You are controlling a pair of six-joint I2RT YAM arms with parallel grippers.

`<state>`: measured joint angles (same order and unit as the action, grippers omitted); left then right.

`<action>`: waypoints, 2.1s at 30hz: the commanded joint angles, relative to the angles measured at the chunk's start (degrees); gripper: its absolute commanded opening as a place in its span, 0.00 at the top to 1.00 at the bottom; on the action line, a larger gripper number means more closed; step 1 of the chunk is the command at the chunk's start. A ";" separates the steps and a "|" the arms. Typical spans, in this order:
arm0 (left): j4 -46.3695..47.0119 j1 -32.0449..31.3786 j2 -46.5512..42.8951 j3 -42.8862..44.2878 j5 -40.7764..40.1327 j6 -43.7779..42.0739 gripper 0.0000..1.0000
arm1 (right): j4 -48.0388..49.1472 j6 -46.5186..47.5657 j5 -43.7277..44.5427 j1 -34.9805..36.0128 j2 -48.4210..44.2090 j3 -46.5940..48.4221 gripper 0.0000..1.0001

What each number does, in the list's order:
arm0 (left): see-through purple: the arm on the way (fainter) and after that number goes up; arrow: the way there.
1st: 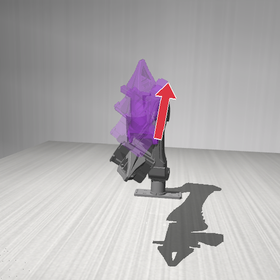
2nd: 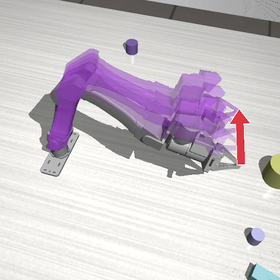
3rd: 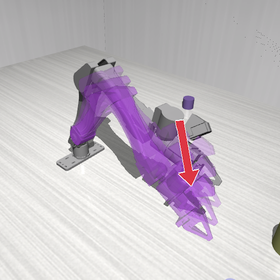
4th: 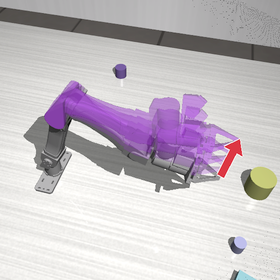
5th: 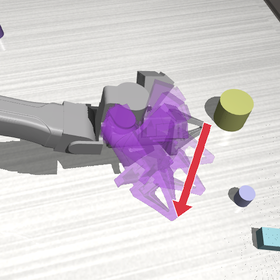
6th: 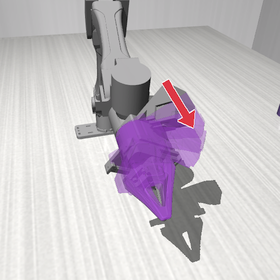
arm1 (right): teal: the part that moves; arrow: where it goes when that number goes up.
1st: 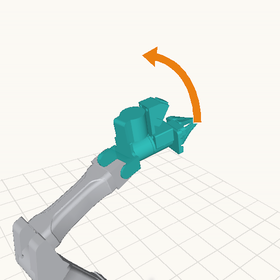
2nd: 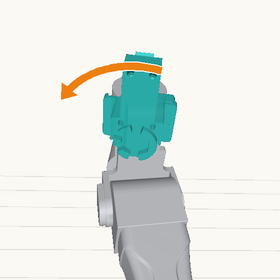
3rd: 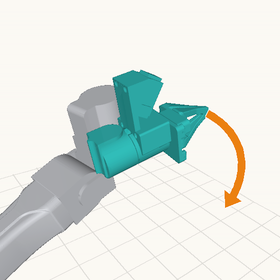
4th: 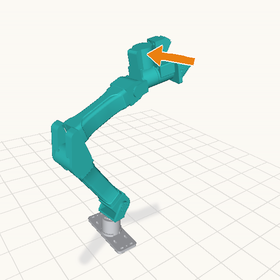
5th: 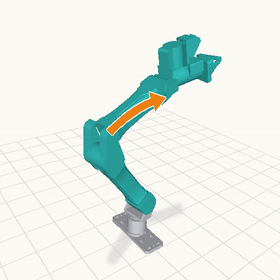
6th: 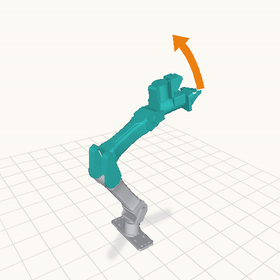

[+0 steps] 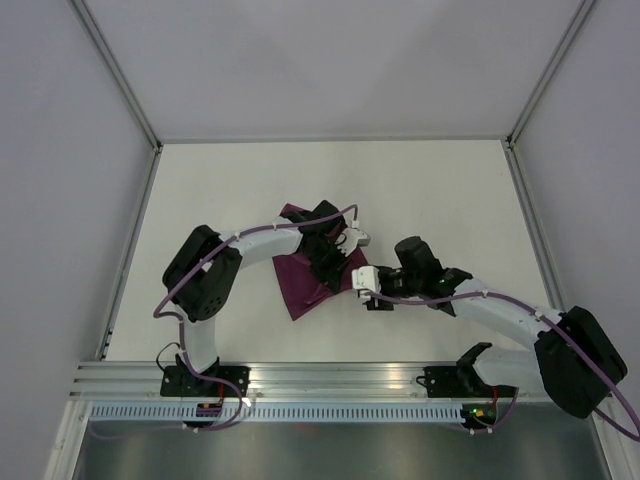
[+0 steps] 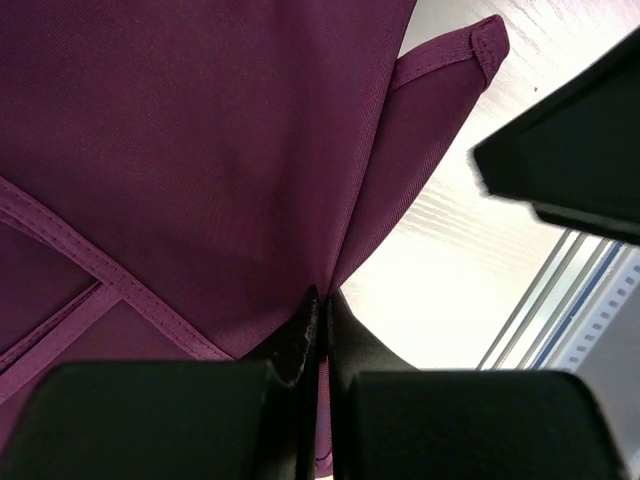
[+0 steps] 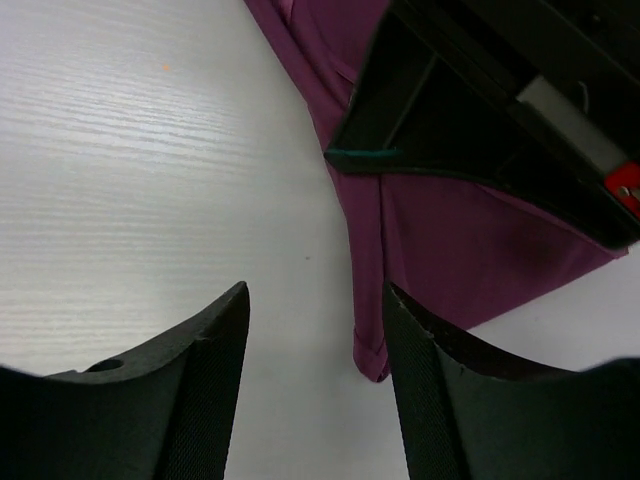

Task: Fold the napkin, place the utensils inside, and roll it up
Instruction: Roll the napkin with the utensil

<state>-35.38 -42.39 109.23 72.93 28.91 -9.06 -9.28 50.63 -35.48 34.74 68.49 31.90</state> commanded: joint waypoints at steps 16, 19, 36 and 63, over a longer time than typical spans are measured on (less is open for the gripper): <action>-2.15 0.29 2.13 2.75 4.23 -1.93 0.98 | 32.22 2.19 18.43 13.07 11.22 -6.85 0.33; -2.33 0.38 1.95 2.57 4.49 -2.01 0.98 | 33.27 2.54 18.87 14.12 12.46 -6.76 0.34; -3.21 0.29 2.30 3.71 5.37 -2.19 0.98 | 38.02 5.35 25.11 17.99 19.05 -6.24 0.54; 3.10 4.77 -6.64 0.21 5.37 3.60 0.55 | 17.28 5.09 21.78 17.99 19.05 2.64 1.00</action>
<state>-37.10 -39.13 108.42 74.32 33.43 -8.56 11.77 55.75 -11.90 52.40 87.20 31.79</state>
